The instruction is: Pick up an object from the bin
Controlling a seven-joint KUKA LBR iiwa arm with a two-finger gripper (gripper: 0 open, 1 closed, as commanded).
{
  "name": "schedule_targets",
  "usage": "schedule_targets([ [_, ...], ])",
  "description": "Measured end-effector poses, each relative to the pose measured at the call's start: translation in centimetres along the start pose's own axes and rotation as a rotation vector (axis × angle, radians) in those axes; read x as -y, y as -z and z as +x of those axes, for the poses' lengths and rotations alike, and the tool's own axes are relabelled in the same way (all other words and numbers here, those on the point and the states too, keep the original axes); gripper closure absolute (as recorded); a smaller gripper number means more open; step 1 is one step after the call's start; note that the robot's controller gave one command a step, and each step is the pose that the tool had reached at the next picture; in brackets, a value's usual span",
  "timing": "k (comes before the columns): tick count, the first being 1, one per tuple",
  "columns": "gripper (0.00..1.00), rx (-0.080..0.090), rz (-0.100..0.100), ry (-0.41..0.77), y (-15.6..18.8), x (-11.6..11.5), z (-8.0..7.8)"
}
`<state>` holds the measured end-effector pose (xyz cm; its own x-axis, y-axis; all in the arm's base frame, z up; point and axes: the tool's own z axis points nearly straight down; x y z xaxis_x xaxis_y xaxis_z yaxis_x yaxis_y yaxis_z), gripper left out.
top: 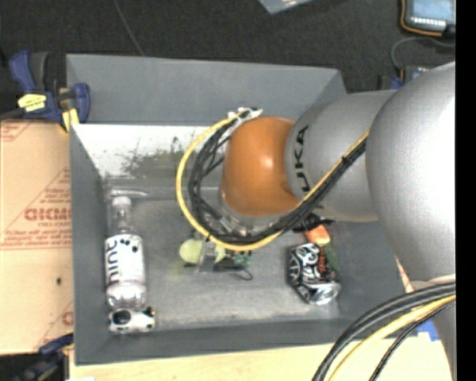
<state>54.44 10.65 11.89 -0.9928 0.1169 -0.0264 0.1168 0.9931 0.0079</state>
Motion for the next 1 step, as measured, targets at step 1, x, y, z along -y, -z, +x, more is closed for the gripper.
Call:
schedule_targets([
  [1,1.0,0.0,0.0,0.0,0.55,0.0,-0.03],
])
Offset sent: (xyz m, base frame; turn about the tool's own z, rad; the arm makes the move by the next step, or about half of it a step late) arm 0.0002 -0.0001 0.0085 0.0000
